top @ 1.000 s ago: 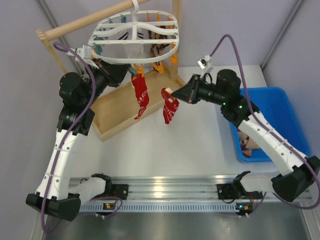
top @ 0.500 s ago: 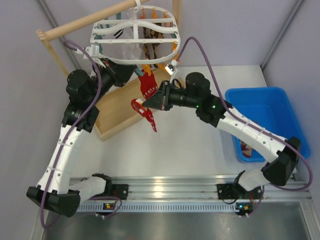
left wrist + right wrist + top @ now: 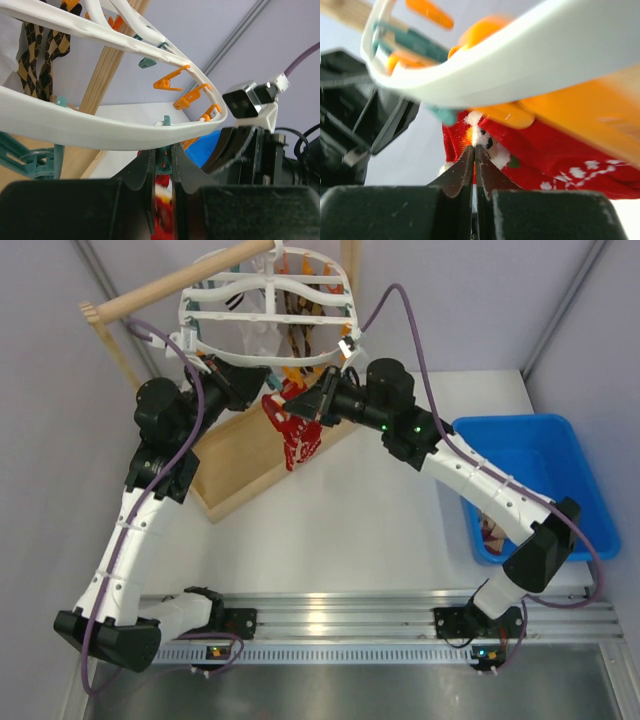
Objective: Clip the socks to the hanger
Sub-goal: Clamp the sock onto the hanger.
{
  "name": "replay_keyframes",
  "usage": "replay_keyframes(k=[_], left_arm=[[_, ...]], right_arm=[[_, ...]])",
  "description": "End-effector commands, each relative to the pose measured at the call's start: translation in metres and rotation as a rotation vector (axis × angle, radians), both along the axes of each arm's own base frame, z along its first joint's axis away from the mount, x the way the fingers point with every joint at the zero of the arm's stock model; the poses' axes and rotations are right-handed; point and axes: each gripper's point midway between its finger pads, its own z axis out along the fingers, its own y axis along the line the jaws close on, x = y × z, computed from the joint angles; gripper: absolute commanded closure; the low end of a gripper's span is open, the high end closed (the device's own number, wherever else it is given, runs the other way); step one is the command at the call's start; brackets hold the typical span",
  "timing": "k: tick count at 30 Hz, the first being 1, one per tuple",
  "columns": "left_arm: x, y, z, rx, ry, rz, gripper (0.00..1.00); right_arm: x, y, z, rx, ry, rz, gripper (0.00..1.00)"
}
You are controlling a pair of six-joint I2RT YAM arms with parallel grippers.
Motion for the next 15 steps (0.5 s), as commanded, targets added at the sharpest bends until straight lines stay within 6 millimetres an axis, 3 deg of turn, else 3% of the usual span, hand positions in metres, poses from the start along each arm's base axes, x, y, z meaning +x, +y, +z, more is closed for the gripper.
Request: replay_keyframes(k=[1,7,15], left_arm=[[-0.007,0.004,0.017,0.0,-0.053,0.012,1.0],[-0.01,0.01,0.02,0.008,-0.069,0.038,1.0],[-0.007,0.008,0.018,0.011,-0.063,0.033,1.0]], right_arm=[[0.035,-0.019,0.028,0.093,-0.032,-0.13,1.0],[0.052,-0.034,0.026,0.117,0.014,-0.186,1.0],[0.054,-0.03,0.033,0.147,0.036,-0.175,1.0]])
